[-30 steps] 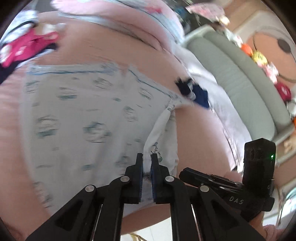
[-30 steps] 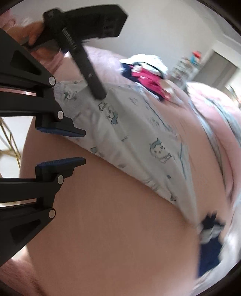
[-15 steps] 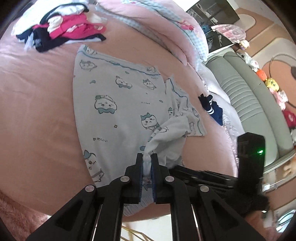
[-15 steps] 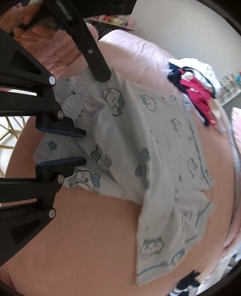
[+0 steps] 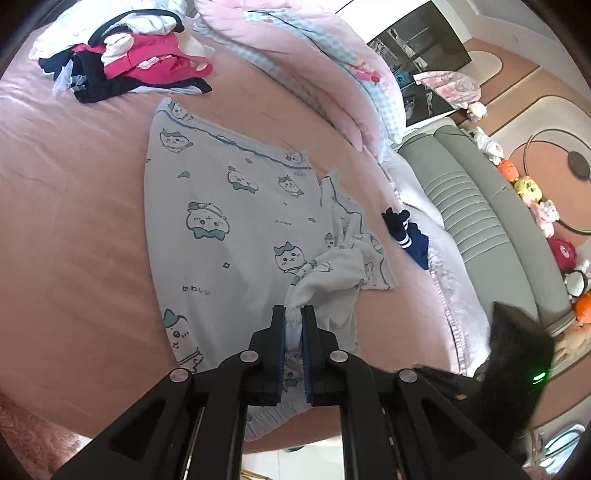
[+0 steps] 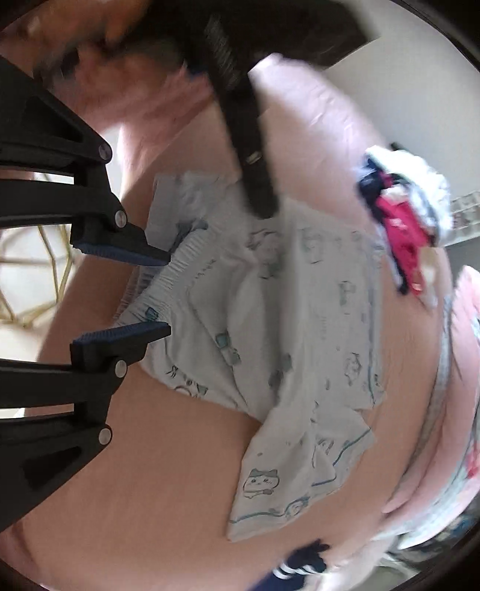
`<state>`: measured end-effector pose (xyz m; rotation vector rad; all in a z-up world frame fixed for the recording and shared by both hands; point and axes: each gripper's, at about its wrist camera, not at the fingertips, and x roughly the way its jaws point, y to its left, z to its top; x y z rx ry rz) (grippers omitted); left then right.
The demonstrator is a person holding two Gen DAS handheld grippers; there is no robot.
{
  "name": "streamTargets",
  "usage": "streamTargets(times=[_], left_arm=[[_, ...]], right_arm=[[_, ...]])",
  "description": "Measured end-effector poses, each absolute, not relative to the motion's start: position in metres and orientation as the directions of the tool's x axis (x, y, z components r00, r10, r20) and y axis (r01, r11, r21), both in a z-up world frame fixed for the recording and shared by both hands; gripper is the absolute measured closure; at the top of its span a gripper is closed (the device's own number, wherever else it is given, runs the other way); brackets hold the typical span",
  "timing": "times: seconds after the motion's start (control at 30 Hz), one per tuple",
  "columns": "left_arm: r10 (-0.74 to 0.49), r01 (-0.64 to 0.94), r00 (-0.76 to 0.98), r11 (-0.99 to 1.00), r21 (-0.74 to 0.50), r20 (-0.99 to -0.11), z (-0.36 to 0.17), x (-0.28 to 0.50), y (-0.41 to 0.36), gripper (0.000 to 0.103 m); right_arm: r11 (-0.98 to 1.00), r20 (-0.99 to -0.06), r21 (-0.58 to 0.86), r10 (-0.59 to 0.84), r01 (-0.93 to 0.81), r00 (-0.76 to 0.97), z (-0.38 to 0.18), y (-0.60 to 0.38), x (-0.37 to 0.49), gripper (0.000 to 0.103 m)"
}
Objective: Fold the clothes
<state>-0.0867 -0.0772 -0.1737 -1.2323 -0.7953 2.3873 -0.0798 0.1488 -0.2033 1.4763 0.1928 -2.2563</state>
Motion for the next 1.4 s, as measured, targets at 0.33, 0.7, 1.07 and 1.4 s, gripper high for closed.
streamTargets(times=[0.33,0.7,1.07,1.4], left_arm=[[0.496,-0.031,-0.61,-0.795,-0.606,-0.618,-0.167,-0.08,-0.082,0.097],[0.507,-0.002,-0.568,-0.788,-0.616,-0.648,-0.171,-0.071,-0.09,0.097],[0.461,0.044,-0.492,-0.834,-0.55,-0.738,-0.188,-0.05,-0.082,0.096],[0.415,0.086,-0.42,-0.867,-0.491,-0.807,-0.181,-0.056,-0.09,0.089]], right_arm=[[-0.946,-0.944,0.077,-0.17,0.315,-0.282,-0.221,0.186,-0.069,0.065],[-0.9,-0.852,0.312,-0.407,0.305,-0.329,-0.18,0.195,-0.088,0.062],[-0.92,-0.879,0.328,-0.38,0.213,-0.288,-0.21,0.212,-0.101,0.062],[-0.969,-0.926,0.116,-0.186,0.22,-0.329,-0.212,0.22,-0.103,0.062]])
